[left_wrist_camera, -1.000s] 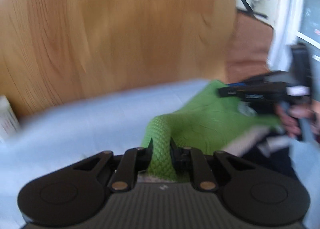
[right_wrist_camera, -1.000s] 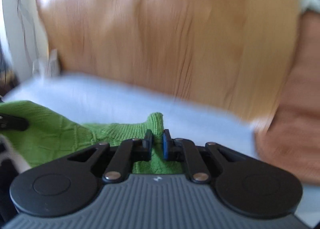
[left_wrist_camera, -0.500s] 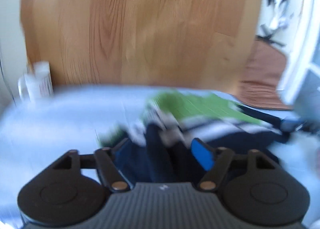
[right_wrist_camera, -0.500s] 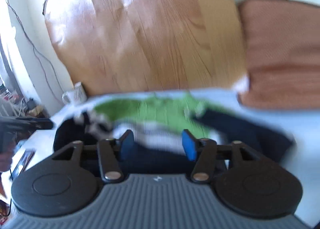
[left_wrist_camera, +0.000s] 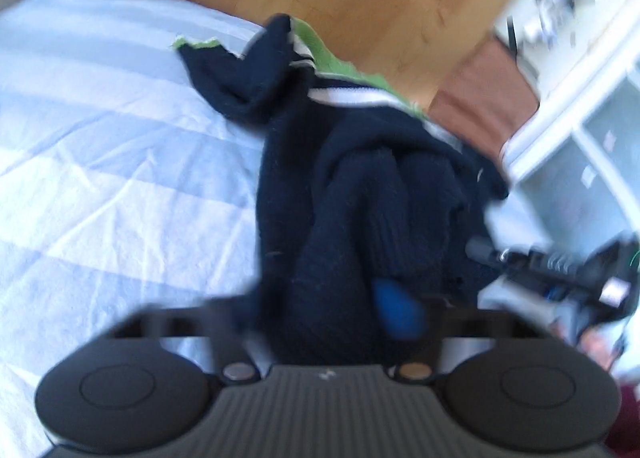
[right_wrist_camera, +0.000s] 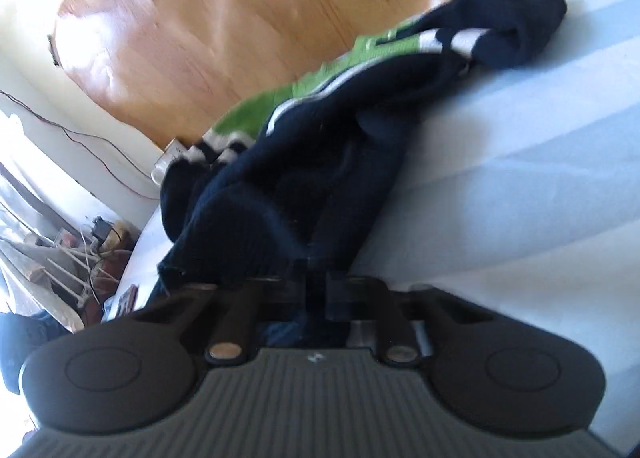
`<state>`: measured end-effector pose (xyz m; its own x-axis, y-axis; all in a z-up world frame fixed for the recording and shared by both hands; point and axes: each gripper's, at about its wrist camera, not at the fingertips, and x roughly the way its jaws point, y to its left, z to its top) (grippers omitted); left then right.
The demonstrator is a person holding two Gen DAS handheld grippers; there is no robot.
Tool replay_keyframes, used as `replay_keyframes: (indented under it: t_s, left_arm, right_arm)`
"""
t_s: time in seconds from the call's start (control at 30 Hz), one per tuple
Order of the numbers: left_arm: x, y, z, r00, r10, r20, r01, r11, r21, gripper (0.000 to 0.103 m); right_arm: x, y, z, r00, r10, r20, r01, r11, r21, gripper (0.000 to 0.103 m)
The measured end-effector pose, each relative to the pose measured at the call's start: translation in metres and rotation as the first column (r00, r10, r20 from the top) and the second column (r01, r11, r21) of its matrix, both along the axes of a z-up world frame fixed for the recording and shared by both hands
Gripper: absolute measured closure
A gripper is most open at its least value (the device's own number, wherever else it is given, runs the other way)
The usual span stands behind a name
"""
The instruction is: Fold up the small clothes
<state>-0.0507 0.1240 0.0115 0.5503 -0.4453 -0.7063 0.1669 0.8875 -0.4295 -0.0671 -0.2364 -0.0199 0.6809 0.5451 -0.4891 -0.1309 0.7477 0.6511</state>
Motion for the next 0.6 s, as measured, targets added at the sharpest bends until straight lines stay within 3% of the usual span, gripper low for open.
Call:
replay_keyframes:
  t_s: [0.07,0.2,0.27,0.37,0.47,0.5,0.6]
  left_arm:
    - [-0.001,0.0,0.008,0.999,-0.035,-0.015,0.035,0.999,-0.004,0.091]
    - [-0.022,0.027,0.056,0.994,-0.049,0.095,0.049,0.999,0.006,0.091]
    - [-0.038,0.045,0.078,0.988,-0.063,0.139,0.065,0.998,-0.014,0.091]
    - [-0.06,0.044,0.089,0.98,-0.117,0.164,0.11,0.993,0.049,0.089]
    - [-0.062,0.034,0.068,0.984,-0.153,0.089,0.145,0.985,0.094,0.073]
    - [-0.057,0.034,0.059,0.988,-0.141,0.057,0.135,0.985,0.104,0.066]
    - [-0.044,0.051,0.051,0.999,-0.043,0.015,0.042,0.994,0.098,0.065]
  right_arm:
    - [-0.018,-0.01,0.031,0.994,-0.031,0.103,0.033,0.999,-0.024,0.092]
    - [-0.078,-0.05,0.091,0.963,-0.088,0.254,0.105,0.993,-0.054,0.092]
    - [-0.108,-0.061,0.102,0.967,-0.061,0.246,0.084,0.993,-0.084,0.092]
    - [-0.132,-0.06,0.09,0.984,-0.022,0.175,0.05,0.986,-0.158,0.093]
    - [-0.125,-0.059,0.064,0.995,-0.044,0.094,0.067,0.965,-0.253,0.089]
    - [-0.118,-0.058,0.059,0.993,-0.08,0.087,0.103,0.945,-0.311,0.081]
    - [-0.092,-0.057,0.064,0.986,-0.128,0.106,0.157,0.925,-0.345,0.076]
